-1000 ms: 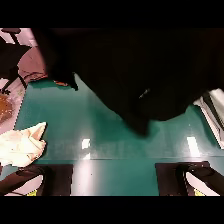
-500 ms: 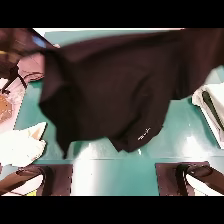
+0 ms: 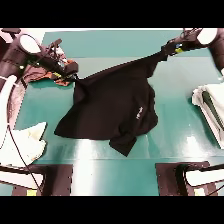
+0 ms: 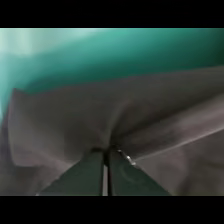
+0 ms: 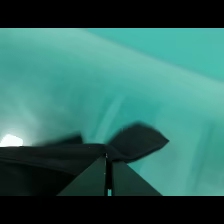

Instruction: Fold the shirts.

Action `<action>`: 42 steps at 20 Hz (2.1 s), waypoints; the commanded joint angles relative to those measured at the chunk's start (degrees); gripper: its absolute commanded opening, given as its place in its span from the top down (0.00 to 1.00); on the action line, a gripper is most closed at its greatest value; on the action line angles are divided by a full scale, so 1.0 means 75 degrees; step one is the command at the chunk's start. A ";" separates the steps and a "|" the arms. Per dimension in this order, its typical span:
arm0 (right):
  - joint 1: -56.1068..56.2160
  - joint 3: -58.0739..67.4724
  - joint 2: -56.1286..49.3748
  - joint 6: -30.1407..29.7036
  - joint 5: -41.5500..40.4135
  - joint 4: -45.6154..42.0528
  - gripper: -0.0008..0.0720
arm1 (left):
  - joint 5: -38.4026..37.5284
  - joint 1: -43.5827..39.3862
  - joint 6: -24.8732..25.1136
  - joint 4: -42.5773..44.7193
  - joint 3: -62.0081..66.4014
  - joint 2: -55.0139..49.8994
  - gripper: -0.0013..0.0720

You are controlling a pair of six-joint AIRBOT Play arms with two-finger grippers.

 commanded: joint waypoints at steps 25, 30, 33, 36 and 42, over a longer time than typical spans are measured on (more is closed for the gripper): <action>-0.1201 -0.2693 0.1807 -0.0312 0.3121 0.2973 0.08 | -0.1148 0.0256 0.0064 0.3835 0.0154 0.2124 0.07; -0.2124 -0.5890 0.3381 -0.0898 0.2658 0.4864 0.08 | -0.0813 0.0256 0.0067 0.2704 -0.3465 0.4401 0.47; -0.2363 -0.7026 0.4202 -0.0895 0.2652 0.4843 0.08 | -0.1005 0.0256 0.0265 0.2005 -0.5112 0.5435 0.47; -0.2157 -0.7866 0.4876 -0.0871 0.2649 0.4841 0.08 | -0.1239 0.0256 0.0533 0.1565 -0.6021 0.5831 0.47; -0.1411 -0.9334 0.5657 -0.0807 0.2017 0.4852 0.08 | -0.0399 0.0256 0.0204 0.1565 -0.6429 0.6627 0.47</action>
